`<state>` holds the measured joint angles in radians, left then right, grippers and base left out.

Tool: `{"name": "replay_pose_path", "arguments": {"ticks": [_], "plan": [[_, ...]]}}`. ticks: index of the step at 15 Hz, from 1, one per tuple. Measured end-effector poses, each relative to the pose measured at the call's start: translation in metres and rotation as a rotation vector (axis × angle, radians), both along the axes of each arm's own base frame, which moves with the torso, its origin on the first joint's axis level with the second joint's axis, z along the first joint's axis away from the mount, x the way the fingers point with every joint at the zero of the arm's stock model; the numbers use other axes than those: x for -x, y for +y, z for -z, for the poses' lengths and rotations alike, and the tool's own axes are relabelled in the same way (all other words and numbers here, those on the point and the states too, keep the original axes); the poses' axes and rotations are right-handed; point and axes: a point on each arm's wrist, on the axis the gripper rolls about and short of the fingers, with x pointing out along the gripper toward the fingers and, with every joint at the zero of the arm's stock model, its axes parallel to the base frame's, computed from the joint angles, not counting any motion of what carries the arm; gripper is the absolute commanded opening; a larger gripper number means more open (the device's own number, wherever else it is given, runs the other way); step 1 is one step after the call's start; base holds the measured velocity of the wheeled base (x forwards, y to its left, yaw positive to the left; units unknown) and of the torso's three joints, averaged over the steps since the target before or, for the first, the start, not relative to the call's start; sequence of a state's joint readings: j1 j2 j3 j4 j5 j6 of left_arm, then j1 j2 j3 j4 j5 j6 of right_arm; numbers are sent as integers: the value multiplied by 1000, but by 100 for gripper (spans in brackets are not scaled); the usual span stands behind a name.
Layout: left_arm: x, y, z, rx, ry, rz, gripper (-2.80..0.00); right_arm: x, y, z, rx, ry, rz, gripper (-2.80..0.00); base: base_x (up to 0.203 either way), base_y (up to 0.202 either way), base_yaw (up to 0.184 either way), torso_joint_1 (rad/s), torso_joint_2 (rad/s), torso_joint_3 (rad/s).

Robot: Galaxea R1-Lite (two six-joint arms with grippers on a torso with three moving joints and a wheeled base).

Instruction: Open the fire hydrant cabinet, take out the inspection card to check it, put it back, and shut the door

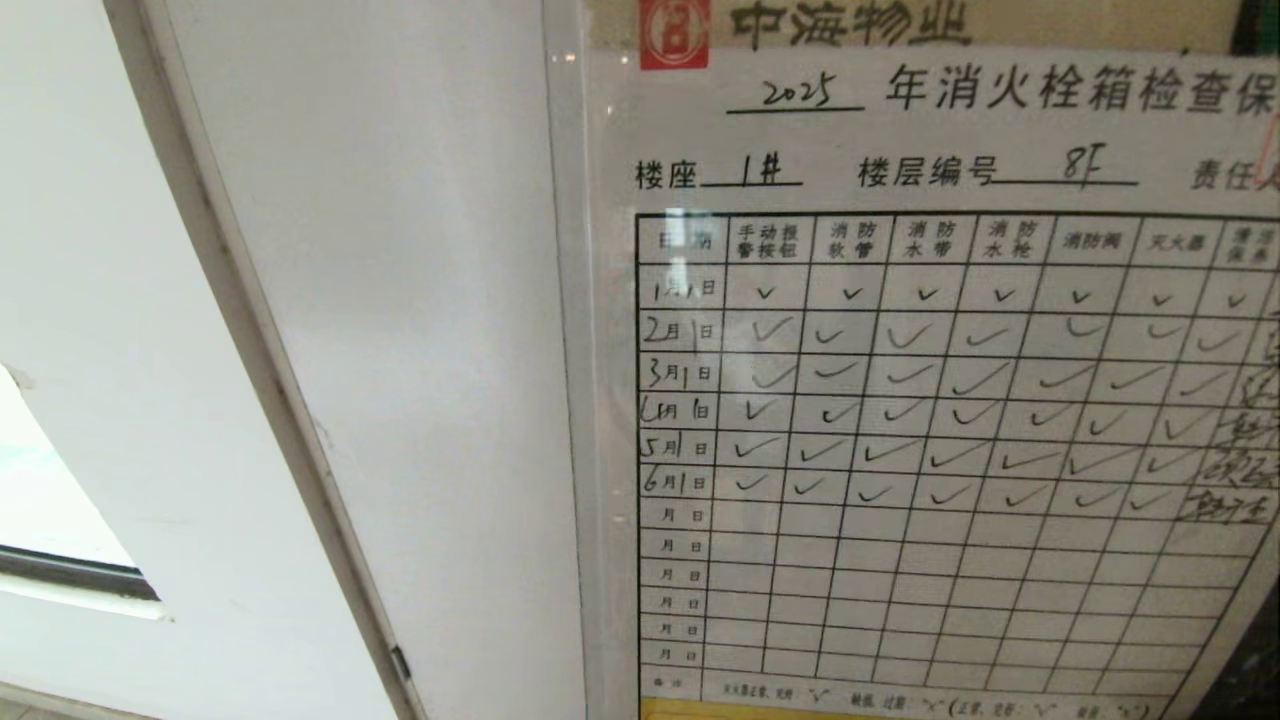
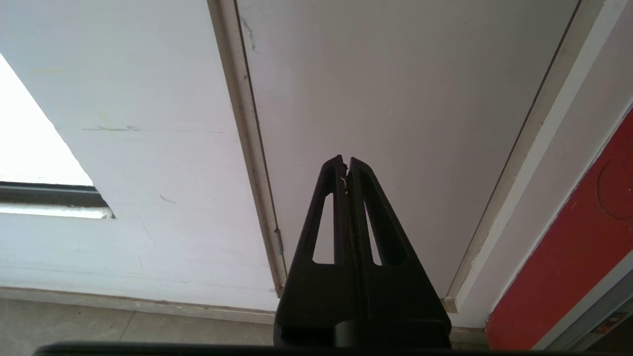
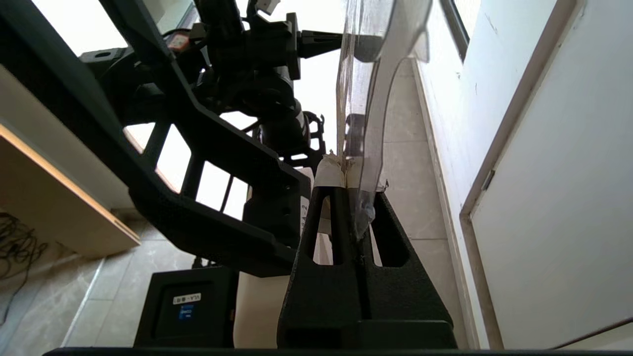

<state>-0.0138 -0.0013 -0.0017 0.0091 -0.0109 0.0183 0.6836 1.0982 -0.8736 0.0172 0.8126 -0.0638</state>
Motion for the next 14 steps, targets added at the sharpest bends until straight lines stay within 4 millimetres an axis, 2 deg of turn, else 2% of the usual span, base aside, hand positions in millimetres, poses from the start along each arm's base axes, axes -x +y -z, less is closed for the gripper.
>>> {"name": "replay_pose_path", "arguments": {"ticks": [7,14], "plan": [[0,0,0,0,0,0,-280,6,-5,-3,-15,-18,0,-280,0,0,0,0,0,0],[0,0,0,0,0,0,-280,2,-2,-2,-6,-9,8,-280,0,0,0,0,0,0]]}}
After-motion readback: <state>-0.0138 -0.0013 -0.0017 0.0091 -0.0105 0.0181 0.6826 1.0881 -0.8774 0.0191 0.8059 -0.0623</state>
